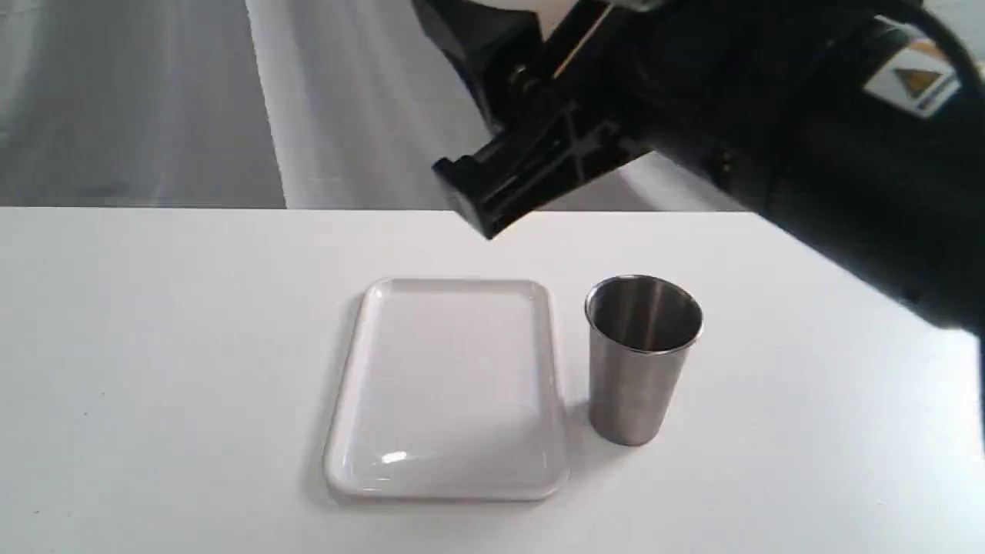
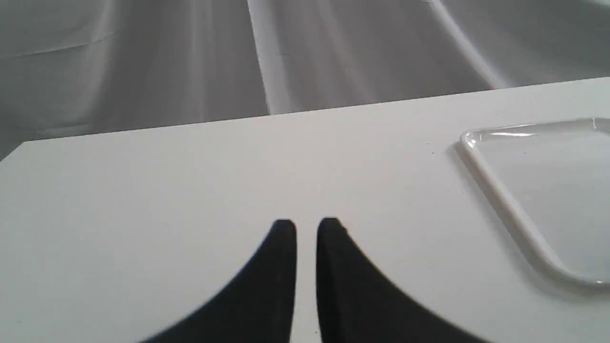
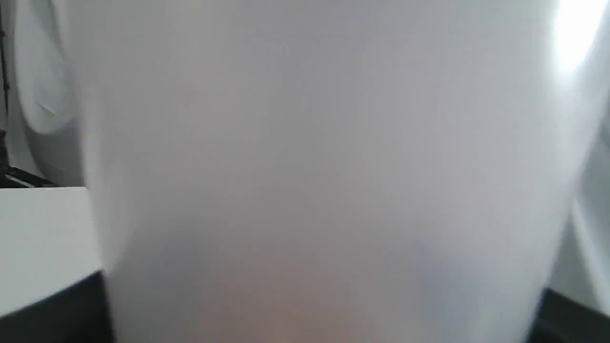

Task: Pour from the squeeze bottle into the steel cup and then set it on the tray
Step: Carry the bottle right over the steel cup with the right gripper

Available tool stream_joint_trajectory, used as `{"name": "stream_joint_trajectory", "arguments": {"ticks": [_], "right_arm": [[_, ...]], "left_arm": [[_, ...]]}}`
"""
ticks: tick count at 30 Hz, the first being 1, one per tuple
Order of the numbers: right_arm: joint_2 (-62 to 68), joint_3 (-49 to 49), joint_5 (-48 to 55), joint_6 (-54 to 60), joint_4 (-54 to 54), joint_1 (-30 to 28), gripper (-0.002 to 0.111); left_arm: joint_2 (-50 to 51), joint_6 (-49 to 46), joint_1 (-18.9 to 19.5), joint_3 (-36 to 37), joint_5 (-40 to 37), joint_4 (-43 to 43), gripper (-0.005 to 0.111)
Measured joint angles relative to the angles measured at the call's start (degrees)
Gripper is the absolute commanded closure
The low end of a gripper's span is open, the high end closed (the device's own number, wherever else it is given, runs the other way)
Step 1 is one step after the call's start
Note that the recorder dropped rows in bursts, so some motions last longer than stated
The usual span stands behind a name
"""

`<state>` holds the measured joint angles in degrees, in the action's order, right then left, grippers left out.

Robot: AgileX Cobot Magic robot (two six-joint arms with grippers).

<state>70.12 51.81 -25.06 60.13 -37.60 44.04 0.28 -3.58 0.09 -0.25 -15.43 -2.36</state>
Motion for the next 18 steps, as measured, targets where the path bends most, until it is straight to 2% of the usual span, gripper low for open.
{"name": "stream_joint_trajectory", "arguments": {"ticks": [5, 10, 18], "right_arm": [[-2.34, -0.04, 3.23, 14.52, -11.06, 0.00, 0.108], [-3.39, -0.13, 3.86, 23.46, -18.75, 0.00, 0.108], [-4.07, -0.67, 1.92, 34.26, -23.21, 0.00, 0.108]], "left_arm": [[0.00, 0.00, 0.00, 0.00, 0.00, 0.00, 0.098], [0.00, 0.00, 0.00, 0.00, 0.00, 0.00, 0.098], [0.00, 0.00, 0.00, 0.00, 0.00, 0.00, 0.098]]}}
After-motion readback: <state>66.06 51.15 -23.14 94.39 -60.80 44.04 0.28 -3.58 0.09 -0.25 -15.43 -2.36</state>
